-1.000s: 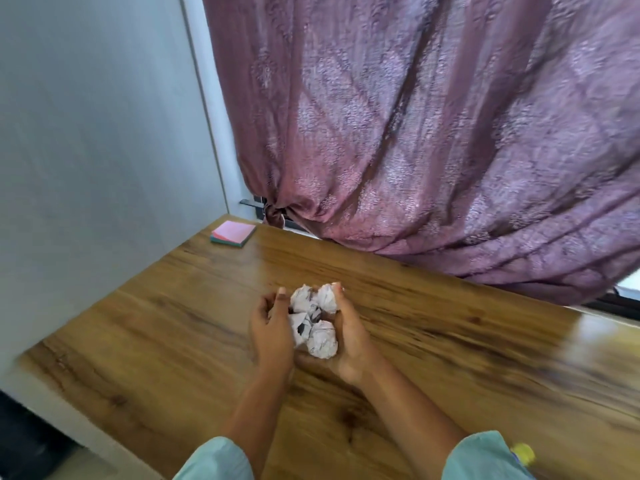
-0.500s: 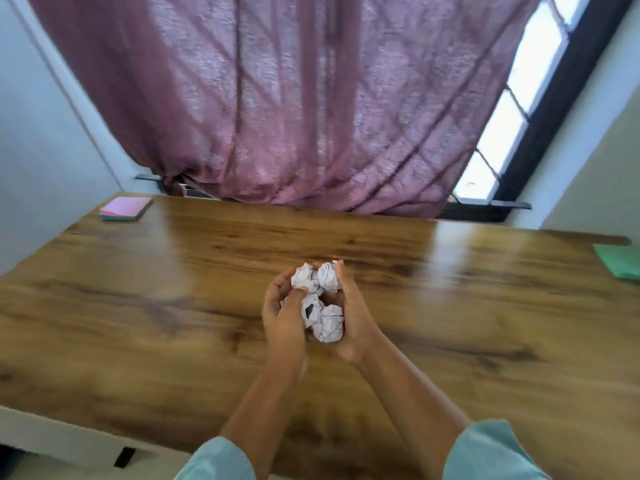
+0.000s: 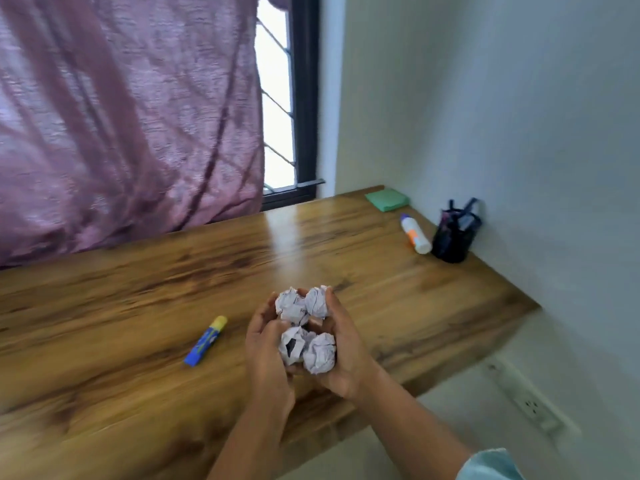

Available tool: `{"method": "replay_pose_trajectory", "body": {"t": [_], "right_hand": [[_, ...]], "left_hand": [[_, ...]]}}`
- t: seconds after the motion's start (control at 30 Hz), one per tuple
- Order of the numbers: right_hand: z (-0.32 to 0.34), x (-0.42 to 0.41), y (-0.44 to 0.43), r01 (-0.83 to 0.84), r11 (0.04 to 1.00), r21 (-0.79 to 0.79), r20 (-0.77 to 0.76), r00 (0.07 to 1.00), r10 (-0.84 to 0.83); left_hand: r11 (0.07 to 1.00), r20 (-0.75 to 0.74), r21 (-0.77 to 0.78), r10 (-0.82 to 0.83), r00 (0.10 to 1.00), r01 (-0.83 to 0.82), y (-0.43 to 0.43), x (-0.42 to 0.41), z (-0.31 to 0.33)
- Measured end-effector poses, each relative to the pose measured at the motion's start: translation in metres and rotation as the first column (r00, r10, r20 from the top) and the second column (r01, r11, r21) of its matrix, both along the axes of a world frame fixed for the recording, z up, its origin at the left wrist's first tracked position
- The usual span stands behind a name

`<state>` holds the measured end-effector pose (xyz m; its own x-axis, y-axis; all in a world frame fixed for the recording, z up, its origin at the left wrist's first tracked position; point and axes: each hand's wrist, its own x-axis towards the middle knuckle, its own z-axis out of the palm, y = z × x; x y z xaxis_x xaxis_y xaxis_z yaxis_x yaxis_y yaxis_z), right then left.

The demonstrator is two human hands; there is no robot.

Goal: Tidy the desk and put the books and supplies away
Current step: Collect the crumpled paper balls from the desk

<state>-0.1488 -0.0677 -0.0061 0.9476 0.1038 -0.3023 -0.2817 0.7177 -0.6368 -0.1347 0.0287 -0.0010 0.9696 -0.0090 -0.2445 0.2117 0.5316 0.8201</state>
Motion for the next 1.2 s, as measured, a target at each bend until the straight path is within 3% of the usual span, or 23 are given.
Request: {"method": "replay_pose_trajectory", "body": {"t": [0.2,0.33,0.47,0.6,0.8,0.9,1.2], "right_hand": [[-0.024,-0.068,-0.038,0.128,0.988,0.090,-0.055,0.991,-0.124],[-0.042,-0.109,-0.064,0.274,0.956,0.103,-0.076,0.961,-0.267],[-0.066,-0.153,-0.110,0.424,0.903,0.067,-0.149,0.899,-0.411],[-0.102,-0.198,-0.154,0.489,0.866,0.107,-0.250,0.856,-0.453],[-0.214,-0.240,-0.194,0.599,0.793,0.110,-0.468,0.735,-0.490],[-0.284,-0.254,-0.205,0.623,0.769,0.143,-0.504,0.714,-0.485],[-0.494,-0.287,-0.236,0.641,0.746,0.182,-0.656,0.644,-0.394]], "left_hand": [[0.994,-0.102,-0.058,-0.094,0.990,0.089,-0.036,-0.054,-0.020],[0.973,-0.163,0.032,-0.221,0.962,0.229,-0.066,-0.079,-0.033],[0.897,-0.204,0.081,-0.411,0.888,0.434,-0.114,-0.109,-0.046],[0.807,-0.321,0.127,-0.517,0.793,0.577,-0.160,-0.140,-0.082],[0.651,-0.552,0.237,-0.520,0.651,0.721,-0.216,-0.171,-0.190],[0.547,-0.638,0.273,-0.513,0.574,0.791,-0.234,-0.181,-0.259],[0.265,-0.755,0.260,-0.544,0.367,0.929,-0.269,-0.199,-0.453]]}}
